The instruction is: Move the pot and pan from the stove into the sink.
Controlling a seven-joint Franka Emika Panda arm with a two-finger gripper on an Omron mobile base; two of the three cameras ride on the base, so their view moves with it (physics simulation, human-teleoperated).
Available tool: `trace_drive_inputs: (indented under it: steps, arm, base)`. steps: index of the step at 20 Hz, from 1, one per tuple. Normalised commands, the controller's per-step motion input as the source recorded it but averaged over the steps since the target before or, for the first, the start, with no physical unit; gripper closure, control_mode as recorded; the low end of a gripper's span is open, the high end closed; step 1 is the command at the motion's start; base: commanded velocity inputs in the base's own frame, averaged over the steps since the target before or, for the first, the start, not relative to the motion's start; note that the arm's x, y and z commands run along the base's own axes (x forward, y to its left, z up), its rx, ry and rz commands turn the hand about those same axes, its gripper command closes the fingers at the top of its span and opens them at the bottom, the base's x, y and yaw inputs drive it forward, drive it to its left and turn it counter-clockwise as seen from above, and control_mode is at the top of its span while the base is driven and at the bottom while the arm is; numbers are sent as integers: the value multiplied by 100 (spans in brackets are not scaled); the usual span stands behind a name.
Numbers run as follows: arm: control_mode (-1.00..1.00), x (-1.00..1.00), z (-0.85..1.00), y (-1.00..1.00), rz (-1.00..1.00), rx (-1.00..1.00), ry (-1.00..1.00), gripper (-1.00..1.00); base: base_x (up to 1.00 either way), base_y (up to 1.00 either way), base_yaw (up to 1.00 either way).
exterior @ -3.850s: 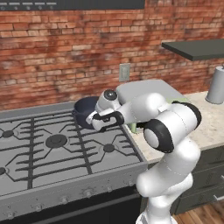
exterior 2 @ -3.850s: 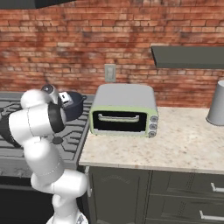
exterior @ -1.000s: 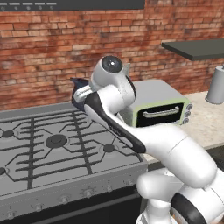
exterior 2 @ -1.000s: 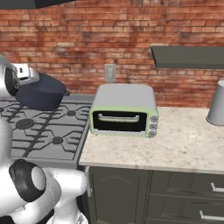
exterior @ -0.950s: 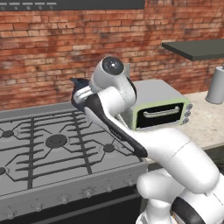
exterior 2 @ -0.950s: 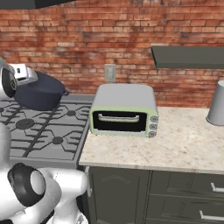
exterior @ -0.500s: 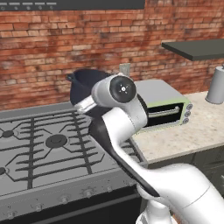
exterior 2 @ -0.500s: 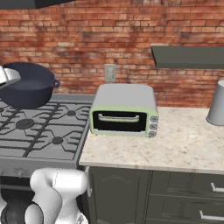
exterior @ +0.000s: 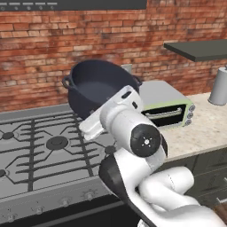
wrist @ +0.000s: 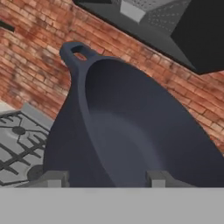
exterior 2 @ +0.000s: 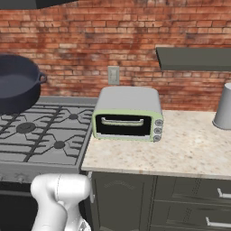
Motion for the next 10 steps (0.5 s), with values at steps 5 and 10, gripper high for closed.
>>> trace_drive_inputs:
  steps: [5,10]
  arm:
    - [-100,-97,25,0,7,-4,-13,100]
    - [-100,-68,12,4,8,-2,-1,100]
  base:
    - [0,0,0]
    - [0,0,0]
